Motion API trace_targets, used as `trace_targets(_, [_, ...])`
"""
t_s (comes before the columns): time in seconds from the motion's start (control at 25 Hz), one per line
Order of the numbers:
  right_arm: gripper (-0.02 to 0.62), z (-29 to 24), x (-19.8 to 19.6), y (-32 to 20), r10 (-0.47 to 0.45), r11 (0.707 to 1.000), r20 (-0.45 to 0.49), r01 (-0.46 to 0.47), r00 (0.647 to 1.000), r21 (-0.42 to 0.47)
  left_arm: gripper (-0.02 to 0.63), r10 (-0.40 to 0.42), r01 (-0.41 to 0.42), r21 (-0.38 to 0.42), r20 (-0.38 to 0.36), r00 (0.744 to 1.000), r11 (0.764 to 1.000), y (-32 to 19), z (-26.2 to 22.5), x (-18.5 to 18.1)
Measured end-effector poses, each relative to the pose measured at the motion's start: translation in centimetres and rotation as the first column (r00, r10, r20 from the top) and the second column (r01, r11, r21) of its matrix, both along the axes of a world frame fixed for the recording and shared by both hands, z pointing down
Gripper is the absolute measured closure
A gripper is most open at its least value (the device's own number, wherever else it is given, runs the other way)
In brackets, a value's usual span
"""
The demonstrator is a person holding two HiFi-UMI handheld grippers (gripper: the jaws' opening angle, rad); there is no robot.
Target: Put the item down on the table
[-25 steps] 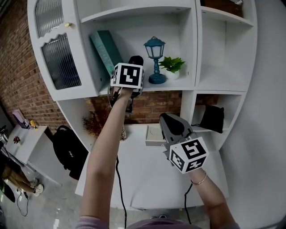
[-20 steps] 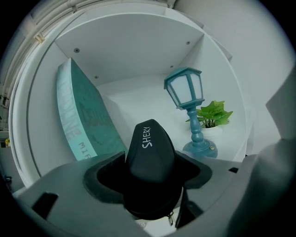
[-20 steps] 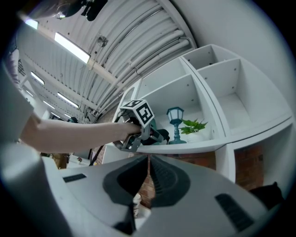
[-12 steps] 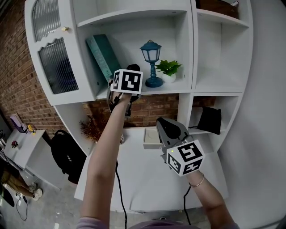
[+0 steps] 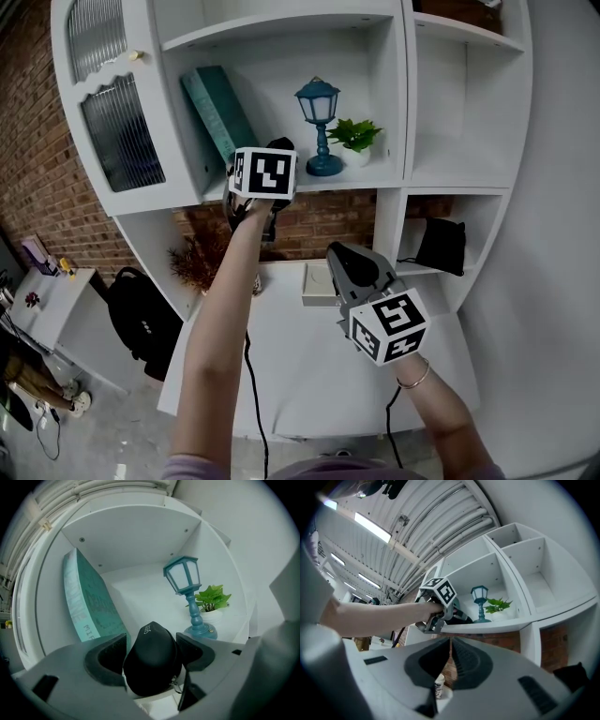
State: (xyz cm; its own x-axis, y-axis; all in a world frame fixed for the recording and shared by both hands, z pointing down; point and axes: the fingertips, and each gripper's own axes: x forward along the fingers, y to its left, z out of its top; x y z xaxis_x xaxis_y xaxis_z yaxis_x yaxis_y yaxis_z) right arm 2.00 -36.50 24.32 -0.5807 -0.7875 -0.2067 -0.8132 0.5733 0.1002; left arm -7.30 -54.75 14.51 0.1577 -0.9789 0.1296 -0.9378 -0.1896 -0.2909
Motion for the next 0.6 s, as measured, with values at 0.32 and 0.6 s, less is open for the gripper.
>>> trace_targets(0.32, [0.591, 0.0, -0.2, 0.7, -0.003, 1.000, 0.007, 0.003, 1.000, -0.004, 0.281, 0.066, -0.060, 0.057, -0.112, 0.991, 0.997, 3.5, -0.2, -0.8])
trace_targets(0.6, [0.591, -0.2, -0.2, 1.3, -0.002, 1.000, 0.019, 0.003, 1.000, -0.012, 0.328, 0.113, -0.088, 0.140, -0.180, 0.977, 0.986, 7.5, -0.8, -1.9])
